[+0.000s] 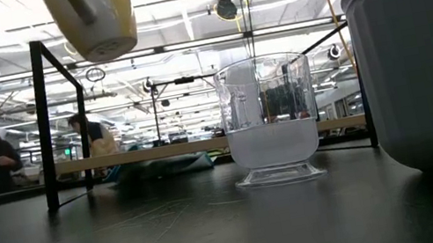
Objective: Stack small to large cups/mugs on shelf
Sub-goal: Put the yellow mug on the shelf
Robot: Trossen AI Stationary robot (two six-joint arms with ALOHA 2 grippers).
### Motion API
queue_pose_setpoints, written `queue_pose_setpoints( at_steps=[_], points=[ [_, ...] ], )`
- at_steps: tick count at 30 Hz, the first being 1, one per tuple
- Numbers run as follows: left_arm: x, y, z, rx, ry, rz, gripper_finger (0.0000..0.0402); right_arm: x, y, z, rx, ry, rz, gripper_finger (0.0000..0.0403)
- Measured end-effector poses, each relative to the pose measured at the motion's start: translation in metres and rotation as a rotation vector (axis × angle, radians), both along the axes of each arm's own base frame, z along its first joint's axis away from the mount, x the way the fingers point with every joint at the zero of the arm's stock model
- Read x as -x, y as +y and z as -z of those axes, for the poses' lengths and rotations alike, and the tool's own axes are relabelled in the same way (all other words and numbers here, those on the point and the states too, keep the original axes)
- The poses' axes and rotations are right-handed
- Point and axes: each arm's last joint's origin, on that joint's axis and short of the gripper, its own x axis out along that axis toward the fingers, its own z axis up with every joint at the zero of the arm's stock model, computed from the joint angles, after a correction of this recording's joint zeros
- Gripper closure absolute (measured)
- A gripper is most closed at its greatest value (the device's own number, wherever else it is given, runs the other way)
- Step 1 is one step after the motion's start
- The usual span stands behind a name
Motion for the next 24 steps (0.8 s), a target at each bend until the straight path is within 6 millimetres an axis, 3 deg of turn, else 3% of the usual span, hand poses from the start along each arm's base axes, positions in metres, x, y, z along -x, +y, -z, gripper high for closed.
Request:
queue_pose_setpoints(
  at_steps=[14, 20, 24],
  points=[
    [-0.002, 0.051, 0.001, -0.023, 0.020, -0.110, 0.0391, 0.000, 0.000, 0.000, 0.007, -0.003, 0.001, 0.0378],
    [0.002, 0.064, 0.002, -0.003, 0.072, -0.133, 0.0391, 0.000, 0.000, 0.000, 0.019, -0.008, 0.003, 0.0378],
    [-0.007, 0.068, 0.008, -0.003, 0.157, -0.137, 0.0391, 0.000, 0.000, 0.000, 0.030, -0.013, 0.004, 0.0378]
  ],
)
